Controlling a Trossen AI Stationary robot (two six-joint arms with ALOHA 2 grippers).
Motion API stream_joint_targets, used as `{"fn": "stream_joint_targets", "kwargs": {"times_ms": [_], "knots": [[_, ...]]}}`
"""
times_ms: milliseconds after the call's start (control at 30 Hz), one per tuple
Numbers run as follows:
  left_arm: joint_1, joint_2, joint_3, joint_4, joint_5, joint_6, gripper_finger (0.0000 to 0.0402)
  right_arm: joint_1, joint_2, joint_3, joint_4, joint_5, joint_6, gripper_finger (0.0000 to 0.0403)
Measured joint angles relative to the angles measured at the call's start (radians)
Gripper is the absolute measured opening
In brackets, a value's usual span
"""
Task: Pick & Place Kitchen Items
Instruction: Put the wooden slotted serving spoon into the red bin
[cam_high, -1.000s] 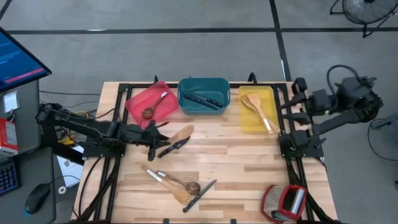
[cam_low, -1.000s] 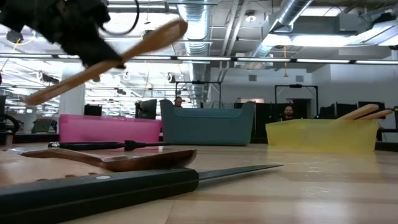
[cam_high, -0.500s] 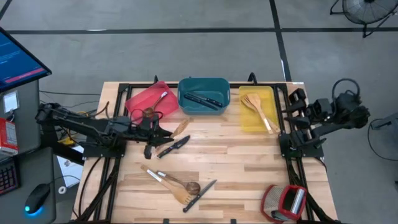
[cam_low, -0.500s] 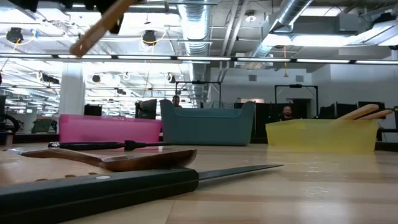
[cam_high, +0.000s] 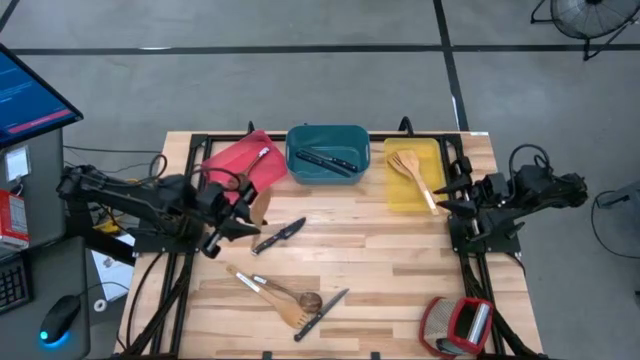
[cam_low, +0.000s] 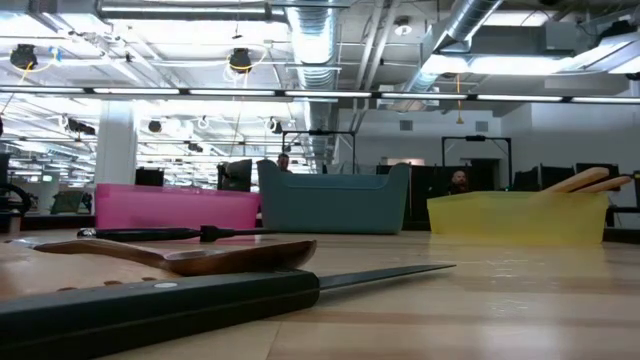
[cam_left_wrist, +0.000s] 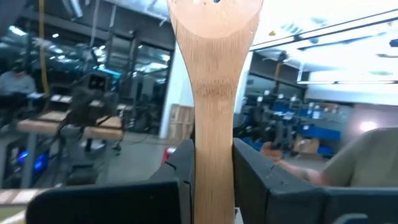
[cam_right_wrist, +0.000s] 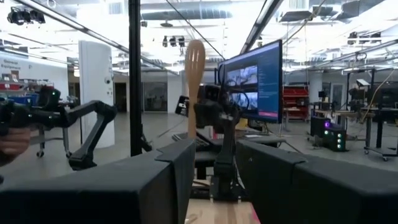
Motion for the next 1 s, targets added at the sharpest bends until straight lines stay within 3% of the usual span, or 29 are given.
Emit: {"fn": "stream_joint_targets", "kwargs": {"times_ms": [167, 300, 500, 633, 733, 1000], "knots": [[0.012, 0.0, 0.02, 0.004, 0.002, 0.0, 0.0052, 0.0, 0.0, -0.016, 0.002, 0.0, 0.008, 0.0126], [0.062, 0.0, 0.02, -0.014, -0.064, 0.0, 0.0052, 0.0, 0.0, -0.027, 0.011, 0.0, 0.008, 0.0126], [0.181, 0.0, 0.02, -0.116, -0.372, 0.019, 0.0052, 0.0, 0.0, -0.027, 0.01, 0.0, 0.008, 0.0126], [0.266, 0.0, 0.02, -0.265, -0.612, 0.046, 0.0052, 0.0, 0.0, -0.027, 0.009, 0.0, 0.029, 0.0126], [0.33, 0.0, 0.02, -0.409, -0.738, 0.004, 0.0052, 0.0, 0.0, -0.027, -0.004, 0.0, 0.058, 0.0126], [0.47, 0.0, 0.02, -0.758, -0.759, -0.185, 0.0052, 0.0, 0.0, -0.027, -0.023, 0.0, 0.086, 0.0126]]}}
